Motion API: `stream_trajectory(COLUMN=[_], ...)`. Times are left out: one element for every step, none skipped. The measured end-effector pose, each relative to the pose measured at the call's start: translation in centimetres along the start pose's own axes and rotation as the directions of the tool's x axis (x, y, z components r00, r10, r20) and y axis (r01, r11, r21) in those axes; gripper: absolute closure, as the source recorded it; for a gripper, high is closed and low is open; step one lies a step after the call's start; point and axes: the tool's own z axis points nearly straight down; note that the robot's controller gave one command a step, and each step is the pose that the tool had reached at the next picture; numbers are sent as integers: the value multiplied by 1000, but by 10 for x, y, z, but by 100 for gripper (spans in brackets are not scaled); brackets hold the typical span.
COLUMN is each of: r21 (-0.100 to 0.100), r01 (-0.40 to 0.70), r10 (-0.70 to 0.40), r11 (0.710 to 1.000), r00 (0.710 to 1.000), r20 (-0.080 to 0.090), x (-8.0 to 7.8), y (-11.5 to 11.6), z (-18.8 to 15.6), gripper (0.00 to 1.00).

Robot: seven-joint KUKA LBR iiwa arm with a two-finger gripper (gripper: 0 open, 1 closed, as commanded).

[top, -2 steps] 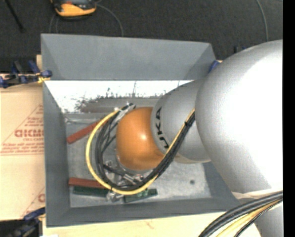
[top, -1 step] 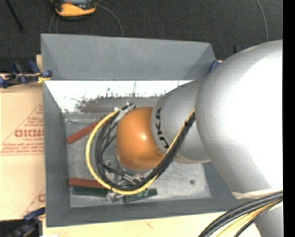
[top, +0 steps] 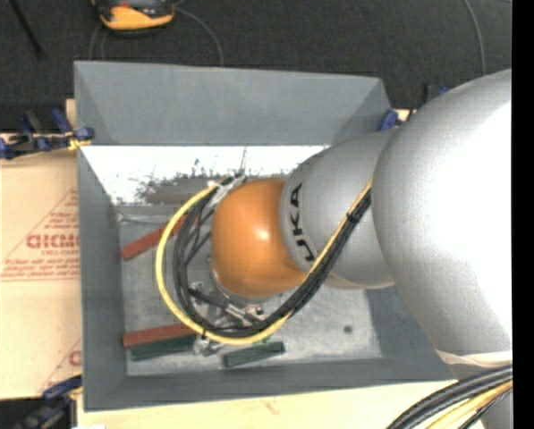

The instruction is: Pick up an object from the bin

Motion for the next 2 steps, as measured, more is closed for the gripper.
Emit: stream_trajectory(r21=[-1,-2], r01=[-4,-5], r10=[4,5], r11=[1000,1000], r00=[1000,1000], r20=[4,2], x=[-4,-3], y=[-1,6], z=[-24,-40], gripper=[100,100])
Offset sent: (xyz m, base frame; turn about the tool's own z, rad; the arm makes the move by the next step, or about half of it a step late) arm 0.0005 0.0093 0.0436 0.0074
